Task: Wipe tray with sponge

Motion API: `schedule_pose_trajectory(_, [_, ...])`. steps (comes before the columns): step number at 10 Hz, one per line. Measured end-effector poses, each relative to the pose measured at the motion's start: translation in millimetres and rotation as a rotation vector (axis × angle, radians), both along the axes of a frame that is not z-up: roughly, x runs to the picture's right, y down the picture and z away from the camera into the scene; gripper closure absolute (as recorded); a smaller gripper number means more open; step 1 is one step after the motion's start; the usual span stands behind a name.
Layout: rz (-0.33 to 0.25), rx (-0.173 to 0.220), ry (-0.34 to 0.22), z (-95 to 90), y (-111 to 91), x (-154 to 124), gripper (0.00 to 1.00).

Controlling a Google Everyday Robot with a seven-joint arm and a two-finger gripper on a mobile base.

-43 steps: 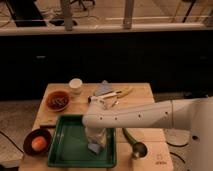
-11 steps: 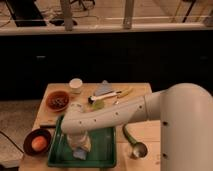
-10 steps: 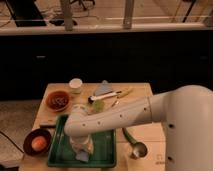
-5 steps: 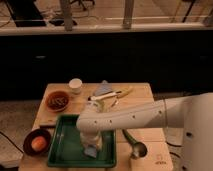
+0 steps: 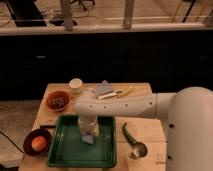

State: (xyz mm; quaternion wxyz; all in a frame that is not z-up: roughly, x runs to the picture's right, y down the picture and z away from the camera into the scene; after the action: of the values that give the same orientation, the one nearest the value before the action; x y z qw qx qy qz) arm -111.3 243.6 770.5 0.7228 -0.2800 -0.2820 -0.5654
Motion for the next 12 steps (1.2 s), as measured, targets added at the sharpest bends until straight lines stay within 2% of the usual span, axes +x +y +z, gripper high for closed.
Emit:
schedule_pose_trajectory(2, [-0.035,-0.034,-0.040,-11.8,17.6,-16.0,1.00])
schedule_pose_trajectory(4, [-0.053,-0.050,-0.064,-14.2,22.1,-22.4,1.00])
schedule_pose_trajectory(12, [-0.052,-0.051,-0.063,-14.2,22.1,-21.9,1.00])
